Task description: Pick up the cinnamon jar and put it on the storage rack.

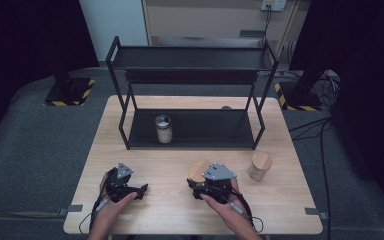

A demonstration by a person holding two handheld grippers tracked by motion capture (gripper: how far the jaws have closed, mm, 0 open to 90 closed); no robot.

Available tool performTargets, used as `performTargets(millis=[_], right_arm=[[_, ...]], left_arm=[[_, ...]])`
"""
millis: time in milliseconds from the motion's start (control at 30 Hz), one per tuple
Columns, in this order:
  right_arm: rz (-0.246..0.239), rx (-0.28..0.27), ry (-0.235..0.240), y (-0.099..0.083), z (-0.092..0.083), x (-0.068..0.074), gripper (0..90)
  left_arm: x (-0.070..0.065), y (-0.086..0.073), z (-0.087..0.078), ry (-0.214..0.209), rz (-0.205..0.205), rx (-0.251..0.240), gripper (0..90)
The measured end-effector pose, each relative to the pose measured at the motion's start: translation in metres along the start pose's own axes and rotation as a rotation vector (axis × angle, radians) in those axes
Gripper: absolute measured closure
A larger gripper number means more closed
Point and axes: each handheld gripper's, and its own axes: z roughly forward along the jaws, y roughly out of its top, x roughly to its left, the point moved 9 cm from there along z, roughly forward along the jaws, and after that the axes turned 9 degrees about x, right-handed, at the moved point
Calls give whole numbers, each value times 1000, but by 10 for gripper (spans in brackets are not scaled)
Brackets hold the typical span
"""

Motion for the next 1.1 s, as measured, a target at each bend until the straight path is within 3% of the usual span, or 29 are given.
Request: performTargets(millis=[667, 1100], right_arm=[[18, 9, -20, 10, 15, 0, 255], [45, 22, -56, 18, 27, -11, 255]], left_arm=[[0, 0, 0, 0, 0, 0, 0], [0, 0, 0, 0, 0, 1, 0]])
